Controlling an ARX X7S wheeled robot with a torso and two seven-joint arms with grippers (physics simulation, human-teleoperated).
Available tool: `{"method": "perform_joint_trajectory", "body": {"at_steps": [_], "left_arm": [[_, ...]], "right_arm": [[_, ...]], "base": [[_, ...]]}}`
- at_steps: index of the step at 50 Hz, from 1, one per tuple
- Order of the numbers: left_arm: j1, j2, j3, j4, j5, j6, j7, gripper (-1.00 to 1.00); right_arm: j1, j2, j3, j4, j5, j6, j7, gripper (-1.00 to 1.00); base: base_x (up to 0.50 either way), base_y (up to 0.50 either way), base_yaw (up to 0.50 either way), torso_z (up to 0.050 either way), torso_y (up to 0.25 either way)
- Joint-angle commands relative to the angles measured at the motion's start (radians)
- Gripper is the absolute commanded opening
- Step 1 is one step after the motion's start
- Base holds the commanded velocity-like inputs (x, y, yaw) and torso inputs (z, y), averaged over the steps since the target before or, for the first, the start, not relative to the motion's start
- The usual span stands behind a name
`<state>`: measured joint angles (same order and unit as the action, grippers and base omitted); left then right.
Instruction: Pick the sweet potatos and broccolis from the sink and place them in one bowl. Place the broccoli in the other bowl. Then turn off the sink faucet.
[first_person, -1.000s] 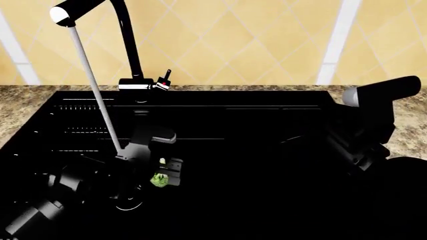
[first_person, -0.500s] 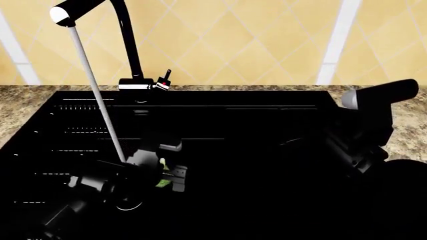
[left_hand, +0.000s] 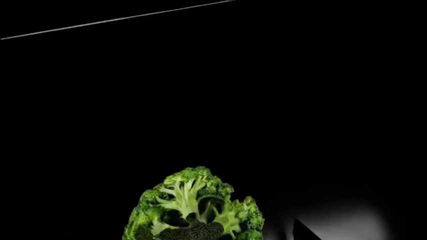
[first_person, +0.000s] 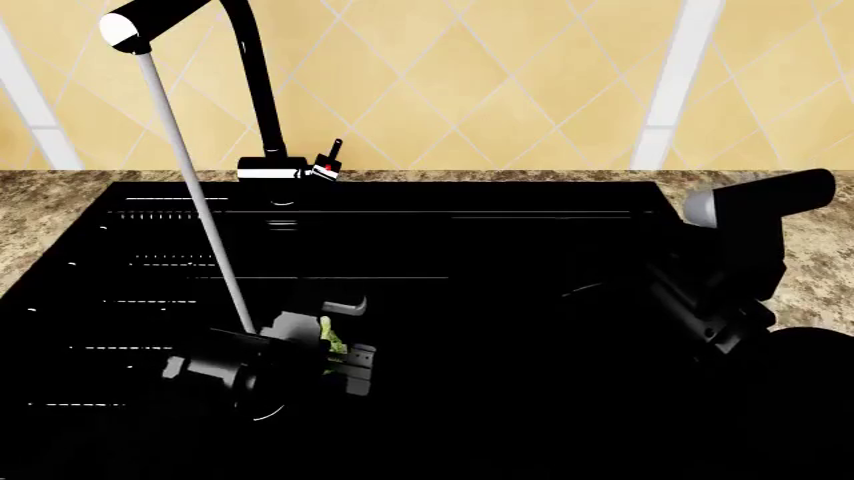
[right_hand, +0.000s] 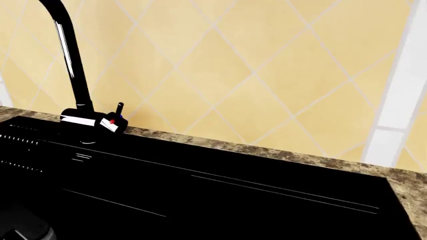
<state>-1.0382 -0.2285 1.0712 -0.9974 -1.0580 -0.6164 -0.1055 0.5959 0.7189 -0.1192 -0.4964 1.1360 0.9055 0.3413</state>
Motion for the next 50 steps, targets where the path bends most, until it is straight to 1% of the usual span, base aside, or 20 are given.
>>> {"method": "perform_joint_trajectory", "body": {"at_steps": [1,9,15,24,25,33,38,40,44,46,50], "left_arm": [[-0.024,0.077,0.02,-0.17,0.038,0.051,0.08,1.0],[-0.031,0.129,0.028,-0.294,0.062,0.095,0.14,1.0],[-0.03,0.136,0.016,-0.308,0.077,0.096,0.144,1.0],[-0.018,0.142,-0.049,-0.31,0.145,0.077,0.147,1.0],[-0.018,0.142,-0.061,-0.31,0.151,0.077,0.138,-1.0],[-0.019,0.145,-0.108,-0.308,0.209,0.081,0.135,-1.0],[-0.018,0.13,-0.122,-0.272,0.211,0.08,0.118,-1.0],[0.0,0.084,-0.135,-0.162,0.19,0.044,0.07,-1.0],[0.05,-0.053,-0.182,0.197,0.107,-0.076,-0.08,-1.0],[0.061,-0.09,-0.193,0.303,0.083,-0.112,-0.129,-1.0],[0.08,-0.138,-0.206,0.426,0.053,-0.15,-0.179,-1.0]], "right_arm": [[-0.002,0.0,0.001,0.0,0.011,0.001,0.004,1.0],[0.018,0.004,-0.004,0.0,0.025,0.013,0.002,1.0],[0.018,0.006,-0.008,0.002,0.018,0.01,-0.004,1.0],[-0.002,0.009,0.001,0.0,0.021,-0.003,-0.004,1.0],[-0.005,0.009,0.001,0.0,0.02,-0.004,-0.005,1.0],[-0.012,0.01,0.001,-0.002,0.018,-0.01,-0.006,1.0],[-0.008,0.01,-0.002,-0.002,0.021,-0.008,-0.005,1.0],[-0.008,0.011,-0.002,-0.003,0.022,-0.007,-0.005,1.0],[-0.003,0.01,0.0,-0.002,0.025,-0.007,-0.002,1.0],[-0.002,0.008,-0.006,0.001,0.02,-0.007,-0.004,1.0],[-0.012,0.001,-0.014,0.008,0.008,-0.019,-0.013,1.0]], "base": [[0.0,0.0,0.0,0.0,0.0],[0.0,0.0,0.0,0.0,0.0],[0.0,0.0,0.0,0.0,0.0],[0.0,0.0,0.0,0.0,0.0],[0.0,0.0,0.0,0.0,0.0],[0.0,0.0,0.0,0.0,0.0],[0.0,0.0,0.0,0.0,0.0],[0.0,0.0,0.0,0.0,0.0],[0.0,0.0,0.0,0.0,0.0],[0.0,0.0,0.0,0.0,0.0],[0.0,0.0,0.0,0.0,0.0]]}}
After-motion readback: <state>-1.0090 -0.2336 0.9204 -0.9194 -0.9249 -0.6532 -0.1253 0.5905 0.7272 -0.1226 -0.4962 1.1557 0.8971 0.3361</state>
